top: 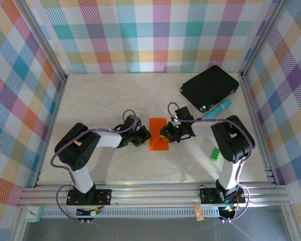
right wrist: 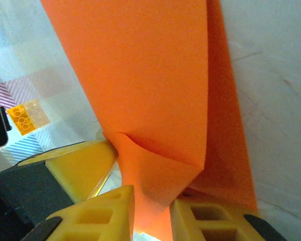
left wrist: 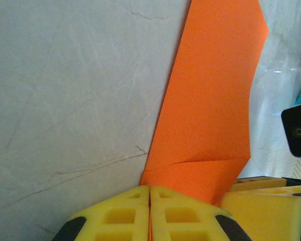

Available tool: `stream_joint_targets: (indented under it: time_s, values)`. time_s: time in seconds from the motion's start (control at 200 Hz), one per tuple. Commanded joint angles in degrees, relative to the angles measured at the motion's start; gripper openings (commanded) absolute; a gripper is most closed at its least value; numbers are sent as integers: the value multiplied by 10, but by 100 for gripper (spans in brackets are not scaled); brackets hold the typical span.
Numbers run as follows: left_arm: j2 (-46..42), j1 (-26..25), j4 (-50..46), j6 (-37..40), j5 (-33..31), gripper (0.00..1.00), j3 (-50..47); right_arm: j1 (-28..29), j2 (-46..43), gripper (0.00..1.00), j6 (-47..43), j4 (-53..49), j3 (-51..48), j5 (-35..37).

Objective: Fold a paper plane with a square sheet of paper (pick it up from the middle)

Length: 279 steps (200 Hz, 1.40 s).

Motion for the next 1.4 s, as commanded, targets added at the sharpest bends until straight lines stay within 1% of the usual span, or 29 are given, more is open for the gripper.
stream_joint_targets:
  time_s: [0.0,0.2,0.295,0.34,0.54,0.69,0.81,0.87,0.985,1.115,1.29,1.39]
  values:
    - [2,4,-9,-4,-5,9,-10,4,7,26,16,32,-12,-15]
    - [-22,8,-15,-2,-10,9,-11,5,1,21,21,42,-20,-3]
    - [-41,13,-22,-2,-16,10,-16,5,-2,17,18,38,-20,6]
    - [-53,16,-27,-2,-20,12,-19,5,-4,15,15,38,-21,10]
    - [-125,42,-44,-5,-47,24,-57,4,-29,8,-10,40,-21,28]
    - [-189,67,-47,-11,-51,30,-94,5,-50,7,-29,48,-17,30]
    - [-243,79,-43,-16,-42,40,-117,4,-78,7,-46,64,-13,20]
    - [-269,80,-38,-17,-32,47,-122,4,-95,6,-53,78,-12,11]
    - [-306,80,-9,-21,0,67,-130,4,-129,6,-63,105,-8,-15]
    - [-317,74,34,-24,33,80,-131,7,-140,6,-57,121,13,-64]
    - [-297,49,107,-28,62,91,-128,16,-131,7,-22,159,32,-118]
    - [-274,44,165,-50,78,93,-134,19,-132,7,-8,172,35,-131]
